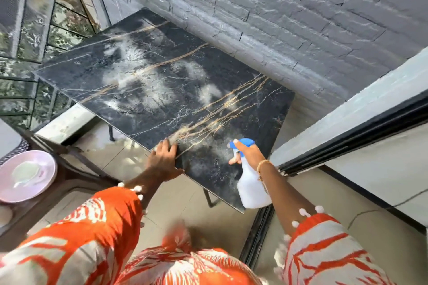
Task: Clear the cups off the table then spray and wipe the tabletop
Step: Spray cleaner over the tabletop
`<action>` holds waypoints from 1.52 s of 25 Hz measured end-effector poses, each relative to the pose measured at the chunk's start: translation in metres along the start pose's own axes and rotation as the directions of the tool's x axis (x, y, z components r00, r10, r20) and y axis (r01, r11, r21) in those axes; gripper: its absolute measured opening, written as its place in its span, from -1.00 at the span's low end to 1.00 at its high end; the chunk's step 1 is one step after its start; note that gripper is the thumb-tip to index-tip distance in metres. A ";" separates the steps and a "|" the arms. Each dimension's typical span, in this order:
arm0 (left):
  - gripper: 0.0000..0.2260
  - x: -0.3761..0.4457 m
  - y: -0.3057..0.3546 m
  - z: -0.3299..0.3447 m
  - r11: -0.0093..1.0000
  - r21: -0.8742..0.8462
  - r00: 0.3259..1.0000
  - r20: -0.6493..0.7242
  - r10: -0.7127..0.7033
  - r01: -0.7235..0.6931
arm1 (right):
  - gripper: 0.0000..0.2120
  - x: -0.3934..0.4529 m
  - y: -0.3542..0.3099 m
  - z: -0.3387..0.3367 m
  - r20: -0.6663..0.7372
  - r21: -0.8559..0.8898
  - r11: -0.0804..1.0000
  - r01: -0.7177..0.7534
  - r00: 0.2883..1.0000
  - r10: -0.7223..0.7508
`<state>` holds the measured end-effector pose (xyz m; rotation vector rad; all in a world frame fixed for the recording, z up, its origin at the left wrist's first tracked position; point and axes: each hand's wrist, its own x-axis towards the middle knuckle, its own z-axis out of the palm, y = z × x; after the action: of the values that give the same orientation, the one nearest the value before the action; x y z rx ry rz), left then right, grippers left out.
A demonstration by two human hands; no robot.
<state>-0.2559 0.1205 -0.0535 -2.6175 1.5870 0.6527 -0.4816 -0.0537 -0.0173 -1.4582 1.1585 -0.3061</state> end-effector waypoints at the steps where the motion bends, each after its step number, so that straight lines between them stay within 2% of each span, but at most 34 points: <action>1: -0.10 -0.005 0.000 0.002 1.000 -0.006 1.000 -0.010 0.006 -0.006 | -0.63 -0.004 0.000 0.004 -0.029 0.040 0.998 -0.050 0.998 0.051; 3: -0.12 -0.015 0.001 0.005 1.000 0.015 1.000 -0.005 0.008 -0.008 | -0.66 -0.014 -0.001 0.015 -0.163 0.141 0.985 -0.097 0.979 0.119; 5: -0.13 -0.025 0.005 0.007 0.997 0.074 1.000 0.018 0.019 -0.021 | -0.70 -0.029 -0.003 0.020 -0.238 0.181 0.980 -0.080 0.963 0.123; 8: -0.16 -0.042 0.018 0.011 0.995 0.085 0.997 0.050 0.051 -0.055 | -0.69 -0.058 -0.001 0.014 -0.173 0.119 0.990 -0.079 0.980 0.099; 10: -0.17 -0.055 0.033 0.016 0.994 0.064 0.995 0.056 0.079 -0.083 | -0.74 -0.078 0.009 0.003 -0.177 0.163 0.986 -0.037 0.982 0.066; 12: -0.18 -0.064 0.049 0.019 0.992 0.069 0.991 0.091 0.094 -0.101 | -0.76 -0.095 0.021 -0.008 -0.321 0.177 0.983 0.041 0.947 0.018; 15: -0.18 -0.079 0.067 0.020 0.991 0.062 0.986 0.127 0.106 -0.115 | -0.74 -0.119 0.040 -0.021 -0.548 0.093 0.993 0.074 0.837 -0.011; 17: -0.18 -0.090 0.071 0.020 0.990 0.063 0.986 0.123 0.116 -0.124 | -0.68 -0.132 0.058 -0.029 -0.517 0.074 0.997 0.020 0.856 0.021; 19: -0.19 -0.099 0.072 0.021 0.991 0.047 0.986 0.114 0.118 -0.124 | -0.62 -0.142 0.071 -0.031 -0.393 0.102 0.988 -0.115 0.908 0.146; 21: -0.19 -0.111 0.072 0.020 0.992 0.036 0.987 0.109 0.115 -0.119 | -0.58 -0.152 0.077 -0.023 -0.330 0.130 0.977 -0.171 0.922 0.205; 23: -0.18 -0.124 0.070 0.020 0.994 0.031 0.990 0.095 0.105 -0.108 | -0.50 -0.159 0.074 -0.009 -0.409 0.122 0.989 -0.084 0.903 0.127; 25: -0.18 -0.134 0.064 0.021 0.995 0.033 0.993 0.076 0.092 -0.095 | -0.55 -0.163 0.061 0.006 -0.443 0.118 0.993 -0.015 0.894 0.066; 28: -0.19 -0.146 0.044 0.017 0.995 0.073 0.996 0.061 0.062 -0.066 | -0.76 -0.157 0.030 0.030 -0.330 0.208 0.978 -0.013 0.940 0.083; 30: -0.21 -0.150 0.026 0.012 0.995 0.086 0.998 0.046 0.051 -0.055 | -0.77 -0.150 0.005 0.048 -0.302 0.243 0.970 0.013 0.951 0.063; 33: -0.24 -0.153 0.003 0.002 0.995 0.085 0.999 -0.021 0.049 -0.047 | -0.80 -0.137 -0.023 0.079 -0.345 0.234 0.972 0.034 0.937 0.050; 38: -0.28 -0.147 -0.039 -0.008 0.994 0.111 0.999 -0.041 0.021 -0.016 | -0.89 -0.106 -0.035 0.130 -0.204 0.246 0.969 0.021 0.978 0.031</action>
<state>-0.2787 0.2625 -0.0019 -2.5562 1.6104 0.4976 -0.4182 0.1008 0.0217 -1.2245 1.2411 -0.5895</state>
